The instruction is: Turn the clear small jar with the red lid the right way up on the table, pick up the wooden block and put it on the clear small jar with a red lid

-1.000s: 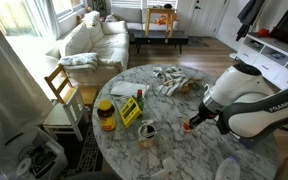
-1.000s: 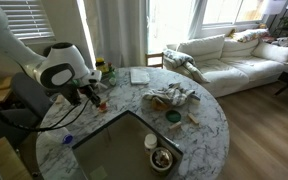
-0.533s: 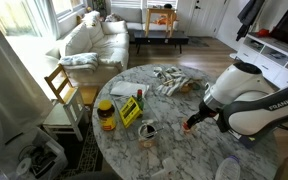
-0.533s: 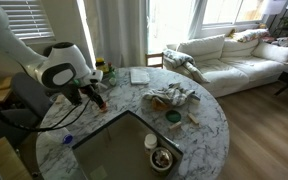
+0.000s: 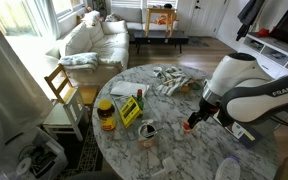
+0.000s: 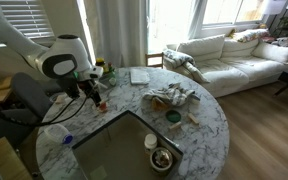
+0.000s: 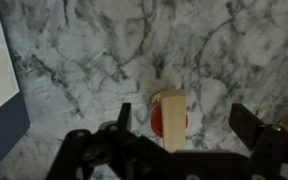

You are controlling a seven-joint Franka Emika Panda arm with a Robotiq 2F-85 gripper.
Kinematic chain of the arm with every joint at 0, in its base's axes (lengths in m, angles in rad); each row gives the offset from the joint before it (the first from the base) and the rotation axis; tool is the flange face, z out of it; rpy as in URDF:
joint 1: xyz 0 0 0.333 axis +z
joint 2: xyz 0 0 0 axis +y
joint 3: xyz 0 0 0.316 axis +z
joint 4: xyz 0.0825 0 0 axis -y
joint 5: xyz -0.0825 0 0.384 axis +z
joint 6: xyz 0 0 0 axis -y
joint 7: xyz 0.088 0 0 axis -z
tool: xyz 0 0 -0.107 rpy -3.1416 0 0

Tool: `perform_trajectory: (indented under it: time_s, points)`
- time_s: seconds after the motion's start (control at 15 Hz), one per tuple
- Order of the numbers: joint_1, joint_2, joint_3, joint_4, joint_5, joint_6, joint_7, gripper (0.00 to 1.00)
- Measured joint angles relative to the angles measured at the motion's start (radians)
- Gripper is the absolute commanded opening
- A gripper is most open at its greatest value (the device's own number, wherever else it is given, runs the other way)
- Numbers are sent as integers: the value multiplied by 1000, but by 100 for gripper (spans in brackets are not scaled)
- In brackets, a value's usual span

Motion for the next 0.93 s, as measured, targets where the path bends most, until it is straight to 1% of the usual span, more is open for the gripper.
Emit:
perform_trajectory:
  time_s: [0.27, 0.47, 0.67, 0.8, 0.93]
  points:
    - [-1, -61, -11, 63, -65, -211, 0, 100]
    - [-2, -102, -11, 111, -84, -322, -11, 100]
    - [-2, -142, -11, 149, -74, -385, -29, 100]
    - [-6, -167, -12, 168, -46, -406, -38, 100]
    - [-10, -185, -13, 178, -41, -419, -40, 100]
